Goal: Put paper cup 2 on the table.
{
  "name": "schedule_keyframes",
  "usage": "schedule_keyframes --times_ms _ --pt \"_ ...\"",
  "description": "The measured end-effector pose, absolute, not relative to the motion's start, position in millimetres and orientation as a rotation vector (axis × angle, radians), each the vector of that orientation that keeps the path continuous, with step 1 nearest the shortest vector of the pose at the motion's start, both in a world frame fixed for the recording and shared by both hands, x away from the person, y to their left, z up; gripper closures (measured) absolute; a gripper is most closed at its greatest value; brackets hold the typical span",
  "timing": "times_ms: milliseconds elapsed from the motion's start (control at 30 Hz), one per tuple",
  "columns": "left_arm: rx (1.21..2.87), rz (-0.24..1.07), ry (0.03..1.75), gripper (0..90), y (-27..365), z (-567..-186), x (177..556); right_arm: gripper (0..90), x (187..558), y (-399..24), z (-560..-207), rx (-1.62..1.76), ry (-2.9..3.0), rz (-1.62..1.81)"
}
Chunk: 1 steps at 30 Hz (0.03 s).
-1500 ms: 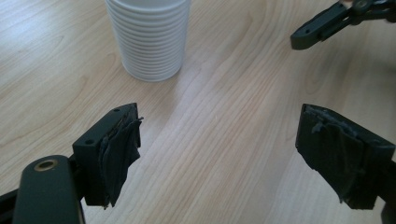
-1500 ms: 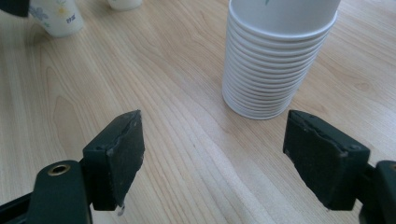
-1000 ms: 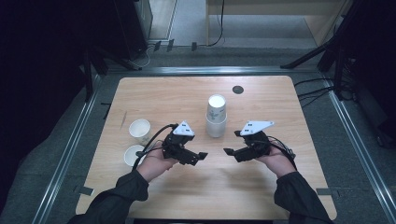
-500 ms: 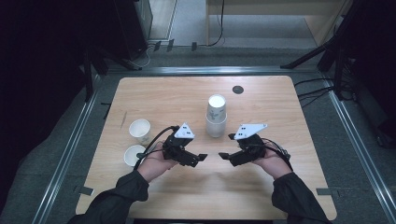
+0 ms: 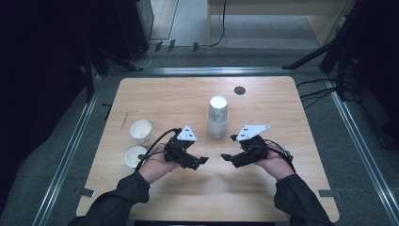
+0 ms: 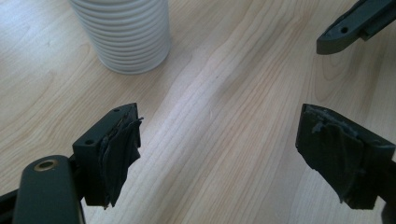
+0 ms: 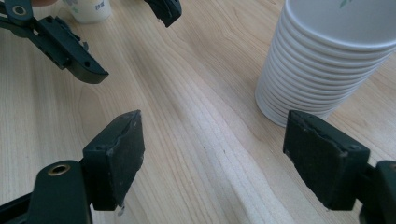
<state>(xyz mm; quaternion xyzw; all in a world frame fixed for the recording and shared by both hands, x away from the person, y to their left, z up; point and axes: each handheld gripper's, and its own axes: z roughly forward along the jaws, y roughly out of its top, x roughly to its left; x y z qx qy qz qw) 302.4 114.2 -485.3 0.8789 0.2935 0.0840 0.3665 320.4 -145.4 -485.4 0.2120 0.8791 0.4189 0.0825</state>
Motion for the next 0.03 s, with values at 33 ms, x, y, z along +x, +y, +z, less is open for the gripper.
schedule_keyframes --times_ms 33 --pt "2.261 0.222 0.754 14.3 114.4 -486.0 302.4 21.0 320.6 -145.4 -485.5 0.633 2.626 1.25"
